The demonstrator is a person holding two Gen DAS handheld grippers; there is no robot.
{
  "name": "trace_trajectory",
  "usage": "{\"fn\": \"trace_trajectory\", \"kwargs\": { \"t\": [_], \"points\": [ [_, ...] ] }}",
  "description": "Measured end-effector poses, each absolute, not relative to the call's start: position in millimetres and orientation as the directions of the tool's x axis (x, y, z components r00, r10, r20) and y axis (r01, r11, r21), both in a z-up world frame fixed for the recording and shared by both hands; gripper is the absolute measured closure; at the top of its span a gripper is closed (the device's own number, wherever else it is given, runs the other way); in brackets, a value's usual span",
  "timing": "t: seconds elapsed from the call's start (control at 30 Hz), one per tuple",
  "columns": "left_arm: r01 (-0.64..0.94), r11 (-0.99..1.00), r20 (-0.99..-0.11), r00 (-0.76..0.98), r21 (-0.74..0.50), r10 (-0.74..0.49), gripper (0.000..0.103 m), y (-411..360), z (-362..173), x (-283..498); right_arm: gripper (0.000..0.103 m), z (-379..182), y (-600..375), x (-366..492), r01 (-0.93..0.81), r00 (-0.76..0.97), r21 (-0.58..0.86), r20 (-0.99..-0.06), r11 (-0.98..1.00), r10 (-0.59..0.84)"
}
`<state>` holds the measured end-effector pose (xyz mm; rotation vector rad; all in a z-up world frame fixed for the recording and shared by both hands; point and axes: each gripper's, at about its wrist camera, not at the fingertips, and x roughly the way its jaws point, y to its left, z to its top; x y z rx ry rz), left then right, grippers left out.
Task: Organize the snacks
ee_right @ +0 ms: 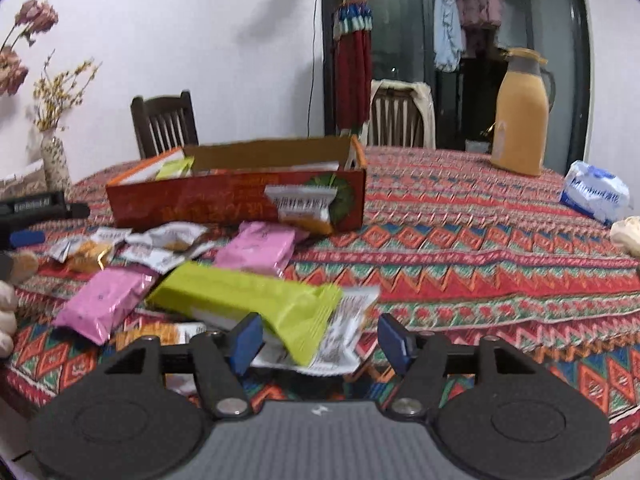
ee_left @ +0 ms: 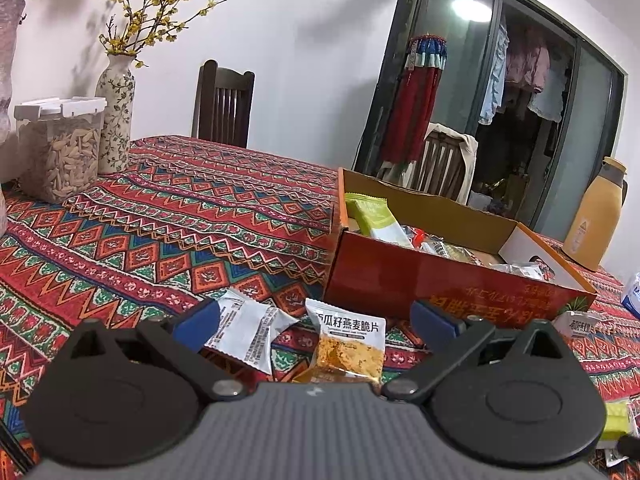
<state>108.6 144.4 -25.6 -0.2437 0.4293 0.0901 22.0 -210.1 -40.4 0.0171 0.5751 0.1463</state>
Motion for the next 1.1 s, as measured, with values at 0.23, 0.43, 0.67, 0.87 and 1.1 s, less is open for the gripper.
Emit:
{"fn": "trace_trajectory", "kwargs": {
  "t": [0.23,0.43,0.67,0.87,1.1],
  "points": [
    [-0.142,0.966,-0.423,0.905,-0.215,0.039,0.000,145,-26,108,0.040,-55,-199,47,-0.118,0.810,0.025,-0.576,0.993,0.111],
    [-0.154,0.964,-0.423,0.905,-0.215,0.050,0.000,146,-25,107,0.064,-54,-204,53,-0.123,0.816,0.012,-0.567,0.992,0.108],
    [-0.177,0.969,-0.477,0.876,-0.172,0.075,0.000,158,-18,107,0.065,-46,-221,49,-0.081,0.846,0.029,-0.526,0.996,0.084],
    [-0.201,0.978,-0.587,0.799,-0.056,0.130,0.000,164,-23,126,0.065,-35,-233,53,-0.055,0.877,0.026,-0.477,0.998,0.060],
    [-0.168,0.985,-0.643,0.752,0.025,0.144,0.000,165,-31,152,0.065,-23,-236,59,-0.061,0.898,0.041,-0.434,0.997,0.073]
  ]
}}
